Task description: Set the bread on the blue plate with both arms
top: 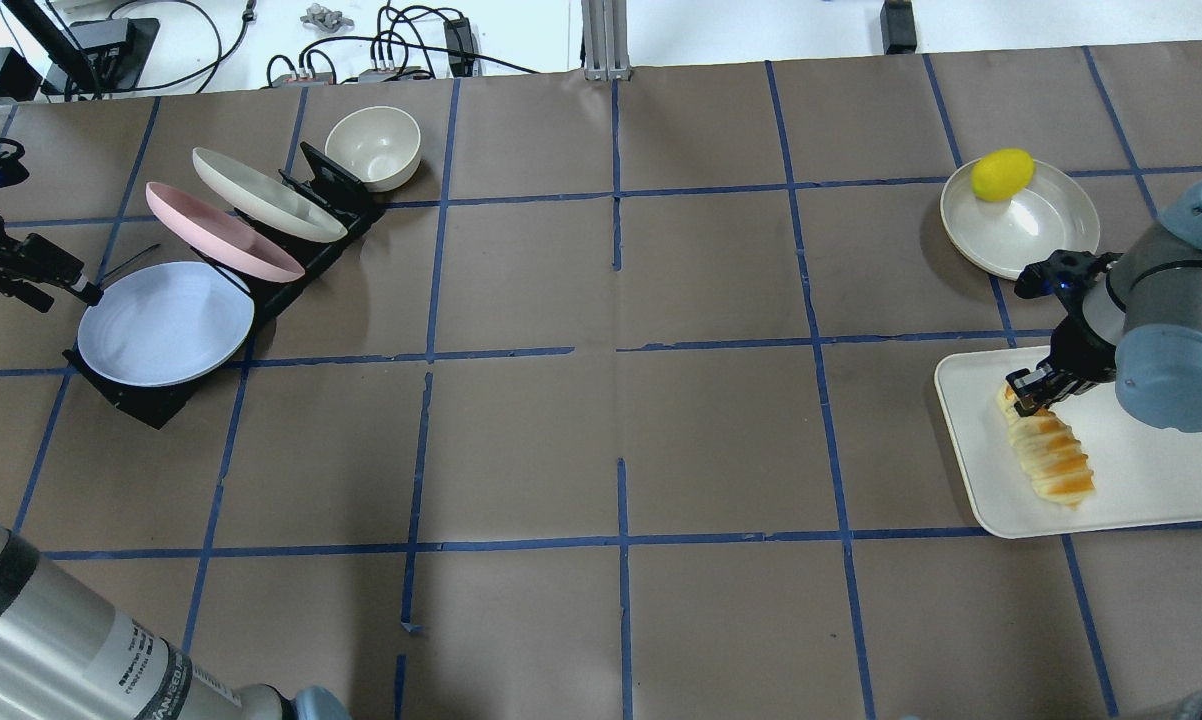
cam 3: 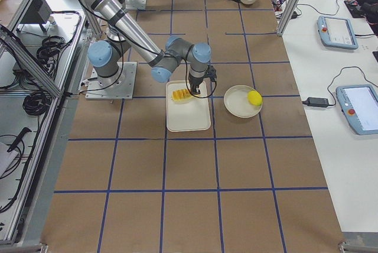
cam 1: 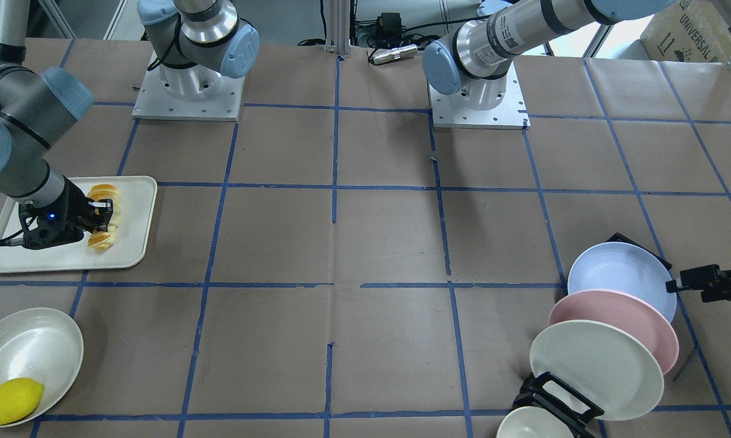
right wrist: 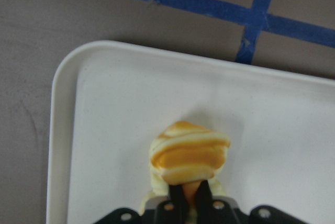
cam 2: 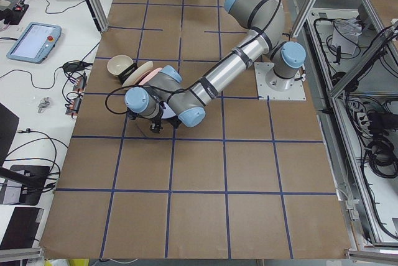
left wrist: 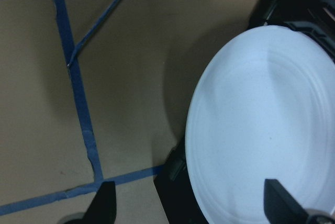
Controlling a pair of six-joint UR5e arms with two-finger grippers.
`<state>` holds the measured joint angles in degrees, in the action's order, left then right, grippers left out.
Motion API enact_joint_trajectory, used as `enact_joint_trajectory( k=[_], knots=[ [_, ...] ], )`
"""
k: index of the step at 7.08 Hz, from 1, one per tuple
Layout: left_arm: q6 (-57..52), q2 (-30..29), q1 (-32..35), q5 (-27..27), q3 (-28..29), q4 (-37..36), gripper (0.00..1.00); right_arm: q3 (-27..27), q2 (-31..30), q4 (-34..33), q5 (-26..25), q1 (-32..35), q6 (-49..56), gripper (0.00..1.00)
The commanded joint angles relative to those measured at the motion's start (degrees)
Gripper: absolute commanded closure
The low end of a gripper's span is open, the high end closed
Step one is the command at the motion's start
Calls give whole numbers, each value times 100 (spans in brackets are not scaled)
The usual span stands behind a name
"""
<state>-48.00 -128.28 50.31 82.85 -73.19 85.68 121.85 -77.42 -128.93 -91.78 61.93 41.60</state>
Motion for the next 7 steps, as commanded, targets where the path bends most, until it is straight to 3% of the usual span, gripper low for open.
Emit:
enact_joint_trajectory(
  k=[1, 2, 4, 5, 7],
  knots=[
    [36, -197, 14, -102, -3, -8, 11, -526, -446, 827, -76, 38, -160, 92],
    [54, -206, 22, -94, -3, 10, 25, -1087, -789, 1661, -77, 91, -335, 92],
    [63, -180, 40, -76, 6, 80, 69, -2308, -950, 2850, -329, 327, -407, 93],
    [63, -145, 40, -76, 58, 193, 81, -2915, -942, 3482, -349, 598, -746, 93],
    [54, -66, 31, -67, 120, 361, 85, -4145, -898, 4713, -349, 1615, -2367, 94]
  ],
)
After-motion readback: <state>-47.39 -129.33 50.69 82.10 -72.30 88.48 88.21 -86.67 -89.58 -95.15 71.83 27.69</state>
